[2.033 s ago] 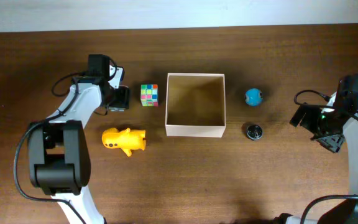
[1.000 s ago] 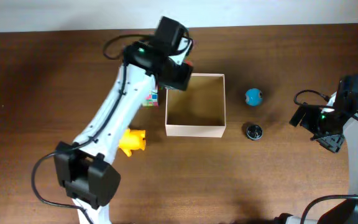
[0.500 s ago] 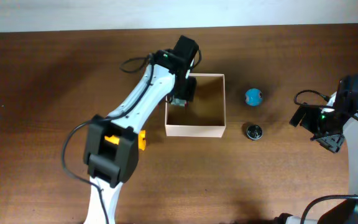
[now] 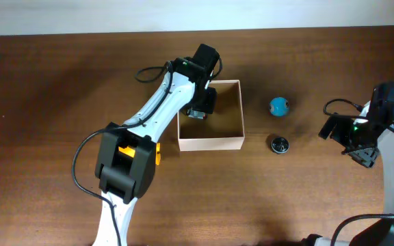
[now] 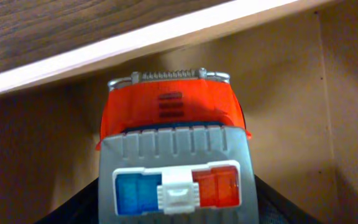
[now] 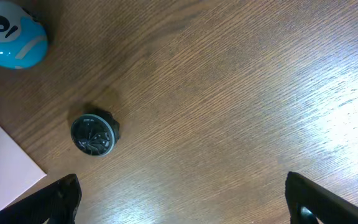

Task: Pack container

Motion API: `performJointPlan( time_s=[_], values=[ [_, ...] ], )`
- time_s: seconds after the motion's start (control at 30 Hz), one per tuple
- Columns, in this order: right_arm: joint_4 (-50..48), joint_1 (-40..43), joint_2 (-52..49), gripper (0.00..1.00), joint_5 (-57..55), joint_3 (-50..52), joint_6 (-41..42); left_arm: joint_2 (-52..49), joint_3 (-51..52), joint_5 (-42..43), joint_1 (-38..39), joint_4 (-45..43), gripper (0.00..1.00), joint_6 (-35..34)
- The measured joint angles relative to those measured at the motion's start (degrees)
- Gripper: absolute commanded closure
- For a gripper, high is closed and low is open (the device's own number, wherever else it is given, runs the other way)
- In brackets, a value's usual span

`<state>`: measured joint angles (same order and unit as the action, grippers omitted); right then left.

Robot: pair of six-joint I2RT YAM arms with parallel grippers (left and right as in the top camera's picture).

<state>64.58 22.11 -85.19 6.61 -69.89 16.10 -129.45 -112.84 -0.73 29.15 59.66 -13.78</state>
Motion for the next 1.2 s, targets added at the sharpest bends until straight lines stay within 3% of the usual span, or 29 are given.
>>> performJointPlan(
  time_s=[0.17, 0.47, 0.5, 0.57, 0.77, 0.93, 1.2],
  values=[
    [0.2, 0.0, 0.0, 0.01, 0.0, 0.0, 0.0, 0.0, -2.0, 0.0, 0.0, 3.0, 0.21, -0.4],
    [0.2, 0.0, 0.0, 0.02, 0.0, 0.0, 0.0, 0.0, -12.9, -0.2, 0.0, 10.6, 0.21, -0.6],
    [0.2, 0.0, 0.0, 0.01, 0.0, 0.0, 0.0, 0.0, -14.0, -0.3, 0.0, 11.5, 0.23, -0.6],
    [0.2, 0.0, 0.0, 0.01, 0.0, 0.0, 0.0, 0.0, -17.6, -0.9, 0.0, 14.3, 0.41, -0.6],
    [0.2, 0.0, 0.0, 0.01, 0.0, 0.0, 0.0, 0.0, -22.0, 1.9, 0.8, 18.3, 0.69, 4.1],
    [0.2, 0.0, 0.0, 0.01, 0.0, 0.0, 0.0, -1.1, -22.0, 3.7, 4.9, 19.3, 0.72, 11.0],
    [0.2, 0.0, 0.0, 0.01, 0.0, 0.0, 0.0, -8.1, -22.0, 4.9, 8.1, 19.6, 0.75, 14.4]
  ],
)
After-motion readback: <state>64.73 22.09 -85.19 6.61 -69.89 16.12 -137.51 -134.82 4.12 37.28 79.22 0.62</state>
